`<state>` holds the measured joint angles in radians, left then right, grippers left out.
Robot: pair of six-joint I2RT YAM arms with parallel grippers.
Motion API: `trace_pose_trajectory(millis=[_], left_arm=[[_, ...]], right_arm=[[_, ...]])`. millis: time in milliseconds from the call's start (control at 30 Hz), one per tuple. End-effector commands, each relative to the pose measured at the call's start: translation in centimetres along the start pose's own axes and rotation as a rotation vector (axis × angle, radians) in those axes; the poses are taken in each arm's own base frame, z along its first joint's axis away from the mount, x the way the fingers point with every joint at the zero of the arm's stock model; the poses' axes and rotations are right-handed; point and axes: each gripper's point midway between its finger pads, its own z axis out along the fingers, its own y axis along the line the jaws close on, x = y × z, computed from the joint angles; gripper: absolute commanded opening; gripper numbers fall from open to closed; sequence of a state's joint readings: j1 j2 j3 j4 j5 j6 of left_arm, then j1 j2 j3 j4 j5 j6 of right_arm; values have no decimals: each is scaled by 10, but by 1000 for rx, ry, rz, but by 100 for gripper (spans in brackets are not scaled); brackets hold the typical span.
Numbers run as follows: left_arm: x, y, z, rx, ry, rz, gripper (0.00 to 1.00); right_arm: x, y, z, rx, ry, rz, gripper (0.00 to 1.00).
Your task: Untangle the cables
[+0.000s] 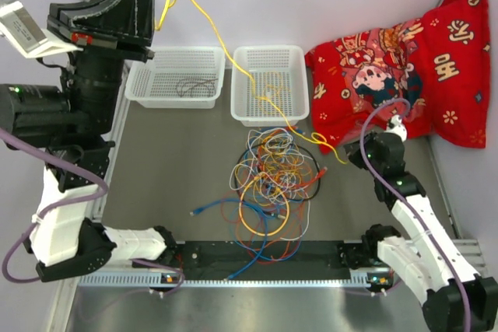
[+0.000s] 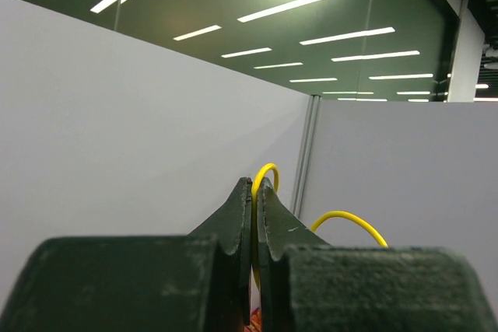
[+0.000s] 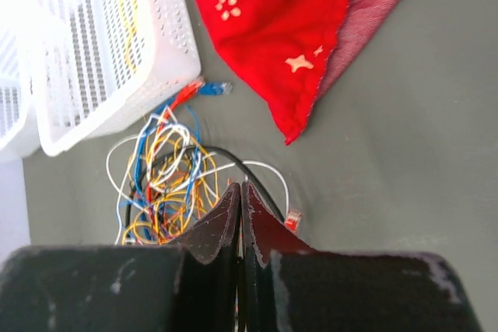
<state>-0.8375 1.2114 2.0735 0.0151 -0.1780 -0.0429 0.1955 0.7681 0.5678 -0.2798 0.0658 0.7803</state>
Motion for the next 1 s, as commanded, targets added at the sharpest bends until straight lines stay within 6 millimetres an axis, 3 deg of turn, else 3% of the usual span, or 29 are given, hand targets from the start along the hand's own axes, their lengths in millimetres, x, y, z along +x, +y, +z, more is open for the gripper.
trace_pose_trajectory(millis=[0, 133, 300, 433, 567, 633, 667, 733, 767, 867, 967], left_arm=[[-48, 4, 3, -18, -108, 49, 0], [-71, 5, 0, -22, -168, 75, 0], [-92, 10, -7, -45, -218, 103, 0], [-88, 13, -9, -55, -205, 107, 0], [-56, 13, -5, -54, -133, 99, 0], [-38, 12, -2, -49, -98, 90, 0], [-29, 10, 1, -39, -77, 87, 0], [-10, 7, 4, -28, -39, 69, 0], [3, 5, 7, -19, -10, 67, 0], [32, 2, 12, -4, 43, 55, 0], [54, -2, 17, 10, 86, 28, 0]], right_arm=[[5, -24, 4, 60, 9, 149, 0], [39, -55, 8, 94, 57, 232, 0], [58, -75, 3, 143, 84, 226, 0], [64, -80, 1, 151, 96, 220, 0], [44, -53, -1, 51, 66, 199, 0], [24, -20, -5, -71, 48, 156, 2], [16, -9, -7, -108, 42, 141, 26], [-9, 25, -17, -202, 19, 99, 51], [-18, 35, -21, -226, 11, 83, 70], [-53, 69, -39, -292, -36, 26, 87], [-82, 100, -58, -348, -91, -19, 89]])
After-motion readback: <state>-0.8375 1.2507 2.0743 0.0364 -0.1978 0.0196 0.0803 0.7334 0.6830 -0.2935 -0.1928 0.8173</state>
